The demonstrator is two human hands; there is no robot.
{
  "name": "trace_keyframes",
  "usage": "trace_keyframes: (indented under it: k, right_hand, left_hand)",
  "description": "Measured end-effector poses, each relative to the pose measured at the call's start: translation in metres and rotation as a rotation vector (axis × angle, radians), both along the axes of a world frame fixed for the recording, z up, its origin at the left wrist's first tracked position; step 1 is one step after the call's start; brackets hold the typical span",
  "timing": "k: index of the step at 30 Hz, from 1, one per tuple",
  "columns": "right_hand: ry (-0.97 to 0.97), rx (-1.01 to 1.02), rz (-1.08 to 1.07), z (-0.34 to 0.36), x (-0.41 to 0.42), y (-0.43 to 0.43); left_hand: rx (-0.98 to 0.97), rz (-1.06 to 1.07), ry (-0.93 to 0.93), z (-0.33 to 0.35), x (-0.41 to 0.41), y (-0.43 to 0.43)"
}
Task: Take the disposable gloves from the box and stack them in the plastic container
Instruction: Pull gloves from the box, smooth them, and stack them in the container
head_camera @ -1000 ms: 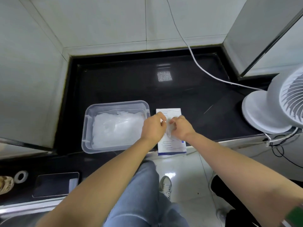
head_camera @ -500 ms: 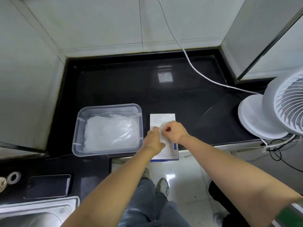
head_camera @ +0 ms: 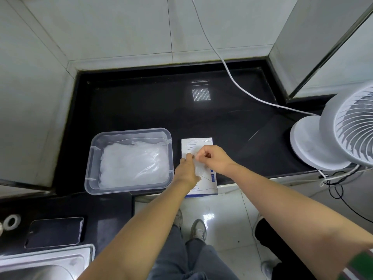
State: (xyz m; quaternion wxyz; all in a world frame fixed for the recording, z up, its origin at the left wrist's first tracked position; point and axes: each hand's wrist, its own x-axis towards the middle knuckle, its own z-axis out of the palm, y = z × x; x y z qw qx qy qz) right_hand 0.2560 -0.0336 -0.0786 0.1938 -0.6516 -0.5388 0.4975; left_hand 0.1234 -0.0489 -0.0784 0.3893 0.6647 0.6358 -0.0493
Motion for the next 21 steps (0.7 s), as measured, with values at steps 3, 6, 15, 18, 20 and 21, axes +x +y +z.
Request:
trace_keyframes:
  k: [3,6,15,18,20,21]
  right_hand:
    - [0.049,-0.014,-0.052,0.002,0.001,-0.002]
    - [-0.037,-0.125,0.020,0.003,0.002,0.003]
    - [0.127,0.023,-0.233,0.012,-0.004,0.010]
    - [0.079,-0.122,-0.152,0.014,-0.002,0.011]
    - [-0.003,-0.144,-0.065,0.017,0.000,0.014]
    - [0.003,-0.103,-0.066,0.019,0.000,0.016]
  left_hand:
    - [0.003,-0.007,0.014,-0.002,0.002,0.001]
    - [0.013,-0.026,0.025,-0.004,0.004,0.000]
    - [0.031,-0.020,0.001,-0.006,0.003,0.002]
    - [0.025,-0.030,0.008,-0.006,0.003,0.002]
    - [0.021,-0.034,0.008,-0.006,0.003,0.002]
    - [0.019,-0.038,0.009,-0.006,0.002,0.002]
